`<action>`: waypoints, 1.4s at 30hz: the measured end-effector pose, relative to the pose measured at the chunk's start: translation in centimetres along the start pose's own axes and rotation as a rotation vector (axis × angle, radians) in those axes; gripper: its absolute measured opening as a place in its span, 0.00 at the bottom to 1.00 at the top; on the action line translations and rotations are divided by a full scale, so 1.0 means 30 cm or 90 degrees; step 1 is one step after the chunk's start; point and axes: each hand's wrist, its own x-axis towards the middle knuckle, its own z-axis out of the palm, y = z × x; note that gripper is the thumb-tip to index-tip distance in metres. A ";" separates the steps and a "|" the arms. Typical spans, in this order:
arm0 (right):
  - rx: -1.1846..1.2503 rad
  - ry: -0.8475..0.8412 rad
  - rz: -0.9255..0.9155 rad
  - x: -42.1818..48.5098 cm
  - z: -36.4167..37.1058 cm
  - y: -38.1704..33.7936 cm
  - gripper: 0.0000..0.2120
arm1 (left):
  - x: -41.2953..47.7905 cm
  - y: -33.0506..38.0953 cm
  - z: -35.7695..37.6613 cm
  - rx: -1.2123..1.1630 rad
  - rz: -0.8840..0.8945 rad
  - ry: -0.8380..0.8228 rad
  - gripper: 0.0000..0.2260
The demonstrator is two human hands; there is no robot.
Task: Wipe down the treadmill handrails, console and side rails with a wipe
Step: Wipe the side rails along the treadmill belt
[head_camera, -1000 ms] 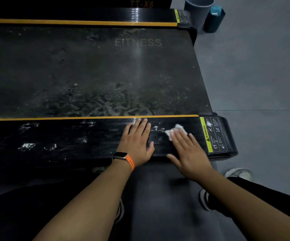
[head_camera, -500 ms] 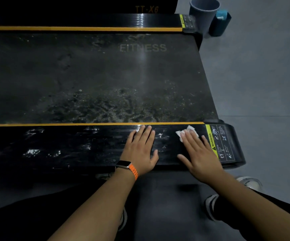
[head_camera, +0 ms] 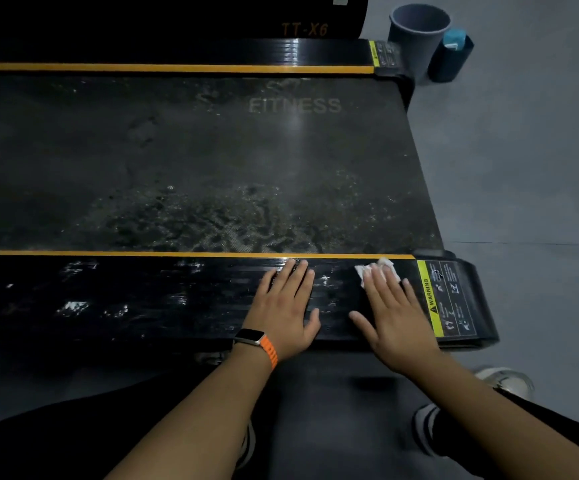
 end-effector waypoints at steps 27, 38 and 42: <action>0.019 0.053 -0.061 0.021 -0.034 0.006 0.35 | -0.001 -0.034 -0.016 -0.042 0.027 -0.071 0.33; -0.014 0.027 0.146 0.033 0.002 -0.139 0.42 | -0.089 -0.314 -0.062 0.021 -0.021 -0.035 0.34; 0.013 0.004 0.082 0.133 0.022 -0.264 0.51 | -0.092 -0.304 -0.044 -0.004 -0.021 0.008 0.33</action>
